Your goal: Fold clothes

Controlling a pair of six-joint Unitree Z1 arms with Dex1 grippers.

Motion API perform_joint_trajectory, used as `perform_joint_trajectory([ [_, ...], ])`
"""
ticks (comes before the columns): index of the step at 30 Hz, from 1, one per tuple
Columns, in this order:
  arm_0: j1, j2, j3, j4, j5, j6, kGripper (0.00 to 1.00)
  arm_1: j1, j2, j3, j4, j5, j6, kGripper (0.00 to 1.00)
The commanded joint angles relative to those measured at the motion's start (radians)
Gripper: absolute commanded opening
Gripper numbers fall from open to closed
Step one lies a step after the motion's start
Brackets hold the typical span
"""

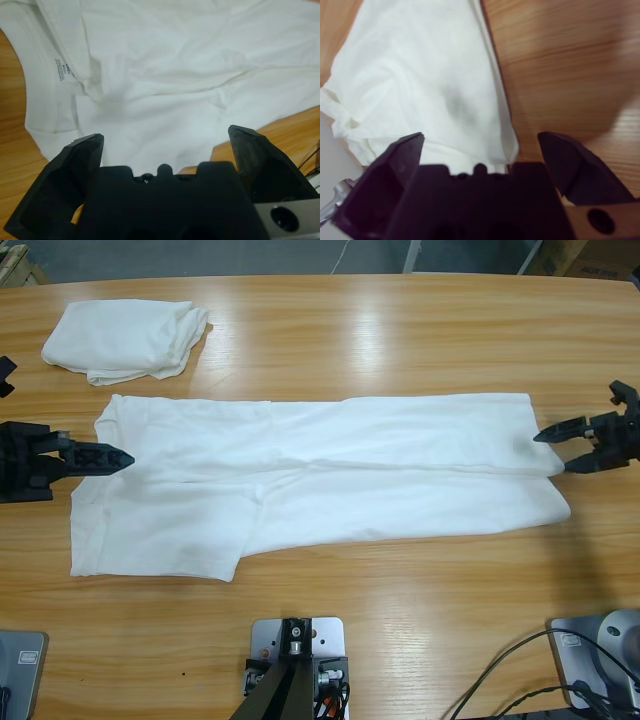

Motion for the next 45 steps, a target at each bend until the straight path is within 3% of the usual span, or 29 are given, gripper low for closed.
perform_joint_trajectory([
  [1, -0.010, -0.008, -0.001, 0.016, -0.006, 0.011, 0.973, -0.018, 0.127, 0.034, -0.022, -0.001, -0.016, 0.985],
  [6, -0.010, 0.005, -0.001, 0.014, -0.006, 0.011, 0.973, -0.015, 0.155, 0.037, -0.020, 0.009, -0.037, 0.887],
  [30, -0.021, 0.015, 0.020, 0.003, -0.006, -0.001, 0.977, 0.207, 0.226, 0.024, -0.039, 0.027, -0.031, 0.734],
  [32, -0.021, 0.013, 0.020, 0.003, -0.006, -0.001, 0.977, 0.207, 0.231, 0.021, -0.039, 0.021, -0.027, 0.607],
  [34, -0.021, 0.012, 0.020, 0.003, -0.006, -0.001, 0.977, 0.207, 0.231, 0.020, -0.037, 0.004, -0.021, 0.567],
  [37, -0.021, 0.014, 0.021, 0.003, -0.006, -0.003, 0.977, 0.207, 0.228, 0.018, -0.037, -0.006, -0.019, 0.282],
  [40, -0.021, 0.010, 0.025, 0.003, -0.006, -0.001, 0.977, 0.207, 0.225, 0.018, -0.037, -0.013, -0.019, 0.232],
  [41, -0.021, 0.009, 0.028, 0.003, -0.006, -0.001, 0.977, 0.207, 0.223, 0.018, -0.037, -0.016, -0.019, 0.154],
  [44, -0.021, 0.008, 0.032, 0.003, -0.006, -0.003, 0.977, 0.207, 0.207, 0.020, -0.040, -0.024, -0.019, 0.087],
  [45, -0.021, 0.010, 0.032, 0.003, -0.006, -0.003, 0.977, 0.207, 0.198, 0.023, -0.044, -0.025, -0.022, 0.000],
])
